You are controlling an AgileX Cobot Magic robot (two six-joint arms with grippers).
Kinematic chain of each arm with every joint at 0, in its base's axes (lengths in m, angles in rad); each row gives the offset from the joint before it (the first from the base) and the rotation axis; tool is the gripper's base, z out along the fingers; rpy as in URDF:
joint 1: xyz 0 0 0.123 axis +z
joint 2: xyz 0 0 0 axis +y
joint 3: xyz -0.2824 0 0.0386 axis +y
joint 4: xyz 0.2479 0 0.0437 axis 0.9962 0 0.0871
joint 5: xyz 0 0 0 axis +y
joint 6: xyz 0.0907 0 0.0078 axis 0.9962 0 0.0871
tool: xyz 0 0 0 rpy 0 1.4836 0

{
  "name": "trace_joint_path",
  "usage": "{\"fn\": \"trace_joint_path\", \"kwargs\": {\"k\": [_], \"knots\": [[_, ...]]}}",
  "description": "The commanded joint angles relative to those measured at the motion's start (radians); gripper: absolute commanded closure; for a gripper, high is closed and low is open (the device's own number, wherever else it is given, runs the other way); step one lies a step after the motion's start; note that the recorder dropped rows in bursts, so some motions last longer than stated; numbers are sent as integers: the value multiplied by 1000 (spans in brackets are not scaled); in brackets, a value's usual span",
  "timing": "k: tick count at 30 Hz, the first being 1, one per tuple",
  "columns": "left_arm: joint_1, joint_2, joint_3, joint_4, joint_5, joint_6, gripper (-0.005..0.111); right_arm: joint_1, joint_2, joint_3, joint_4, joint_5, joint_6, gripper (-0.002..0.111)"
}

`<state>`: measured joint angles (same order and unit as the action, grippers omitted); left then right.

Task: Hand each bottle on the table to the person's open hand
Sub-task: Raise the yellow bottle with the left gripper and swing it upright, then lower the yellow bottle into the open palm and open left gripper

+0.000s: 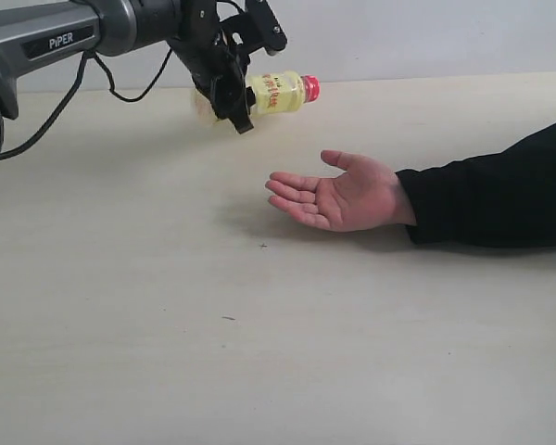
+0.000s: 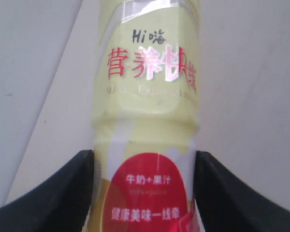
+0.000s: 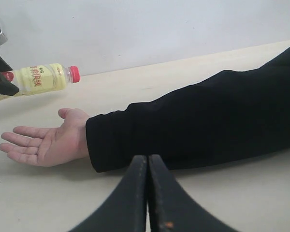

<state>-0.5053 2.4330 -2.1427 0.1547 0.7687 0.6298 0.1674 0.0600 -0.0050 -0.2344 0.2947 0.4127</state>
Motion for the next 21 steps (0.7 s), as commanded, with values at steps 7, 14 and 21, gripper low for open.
{"fn": "trace_joint_path", "kwargs": {"k": [7,14,21], "knots": [[-54,-109,2,26,204,-199,107,-5,6,5,0,-12,-1,108],[-138,-154,2,26,325,-322,107,-5,6,5,0,-12,-1,108],[-238,-157,2,26,452,-520,107,-5,6,5,0,-12,-1,108]]}}
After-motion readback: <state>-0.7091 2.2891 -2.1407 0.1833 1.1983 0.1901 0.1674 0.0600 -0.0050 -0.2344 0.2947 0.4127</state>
